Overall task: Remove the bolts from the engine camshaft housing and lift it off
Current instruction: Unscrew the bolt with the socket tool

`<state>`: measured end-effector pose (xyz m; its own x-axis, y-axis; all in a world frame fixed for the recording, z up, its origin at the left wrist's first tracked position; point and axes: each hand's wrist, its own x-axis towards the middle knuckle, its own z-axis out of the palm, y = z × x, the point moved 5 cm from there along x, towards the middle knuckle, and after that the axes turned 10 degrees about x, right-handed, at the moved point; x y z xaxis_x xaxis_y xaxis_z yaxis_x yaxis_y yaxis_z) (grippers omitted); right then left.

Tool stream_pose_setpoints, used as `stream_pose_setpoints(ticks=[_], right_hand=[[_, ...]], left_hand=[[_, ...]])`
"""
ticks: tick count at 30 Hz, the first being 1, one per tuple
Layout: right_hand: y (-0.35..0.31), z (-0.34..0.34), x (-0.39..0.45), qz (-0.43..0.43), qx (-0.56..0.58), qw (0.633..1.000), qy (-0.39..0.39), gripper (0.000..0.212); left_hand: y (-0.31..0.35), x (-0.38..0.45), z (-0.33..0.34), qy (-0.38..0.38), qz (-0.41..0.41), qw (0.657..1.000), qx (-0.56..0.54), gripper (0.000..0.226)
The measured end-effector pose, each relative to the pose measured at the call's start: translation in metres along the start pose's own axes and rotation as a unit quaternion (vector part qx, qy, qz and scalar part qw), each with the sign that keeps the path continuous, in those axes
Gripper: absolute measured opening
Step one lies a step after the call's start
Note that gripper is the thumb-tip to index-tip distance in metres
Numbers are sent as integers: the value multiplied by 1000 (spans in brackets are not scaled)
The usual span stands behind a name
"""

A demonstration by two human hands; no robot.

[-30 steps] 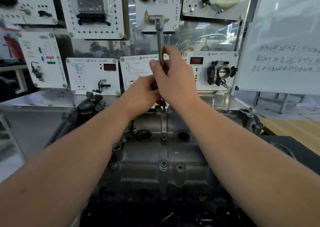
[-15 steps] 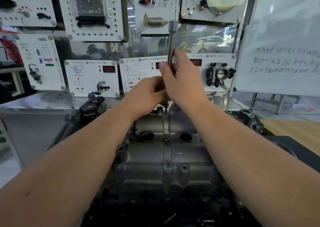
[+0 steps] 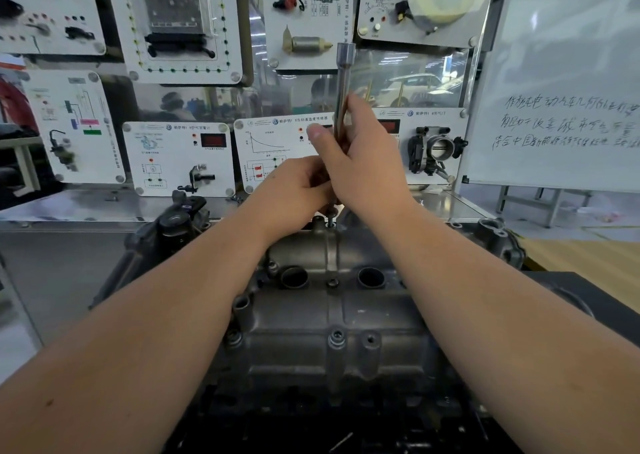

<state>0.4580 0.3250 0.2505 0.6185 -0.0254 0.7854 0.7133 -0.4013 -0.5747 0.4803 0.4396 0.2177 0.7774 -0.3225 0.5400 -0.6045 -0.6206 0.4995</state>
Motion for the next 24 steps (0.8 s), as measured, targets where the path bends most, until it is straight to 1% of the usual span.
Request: stream_pose_setpoints(ticks=[2, 4, 5, 7, 11, 13, 15, 19, 22, 23, 24], right_hand=[[-1, -2, 1, -7, -20, 1000, 11, 24], [-2, -1, 1, -11, -42, 999, 10, 23], [-1, 0, 1, -11, -50, 999, 8, 23], [-1, 0, 2, -8, -48, 999, 7, 21], [-1, 0, 1, 20, 0, 1000, 3, 38], [1, 1, 1, 16, 0, 1000, -5, 34], [1, 1, 0, 4, -19, 1000, -2, 22], [-1, -2, 1, -4, -48, 999, 4, 27], [-2, 1, 0, 6, -56, 998, -20, 22], [-2, 1, 0, 11, -49, 998, -23, 22], [-2, 1, -1, 18, -40, 999, -21, 27]], left_hand=[[2, 0, 0, 1, -2, 1000, -1, 18], [2, 0, 0, 5, -11, 1000, -11, 30], [1, 0, 1, 6, -14, 1000, -17, 32], [0, 0, 3, 5, -14, 1000, -26, 26], [-1, 1, 4, 6, 1, 1000, -18, 20], [0, 2, 2, 8, 6, 1000, -12, 18], [0, 2, 1, 8, 10, 1000, -5, 14], [-1, 2, 1, 10, -2, 1000, -9, 20], [-2, 2, 4, 7, -5, 1000, -30, 13], [-1, 0, 4, 1, -9, 999, -36, 17], [-1, -1, 5, -6, -12, 999, -37, 20]])
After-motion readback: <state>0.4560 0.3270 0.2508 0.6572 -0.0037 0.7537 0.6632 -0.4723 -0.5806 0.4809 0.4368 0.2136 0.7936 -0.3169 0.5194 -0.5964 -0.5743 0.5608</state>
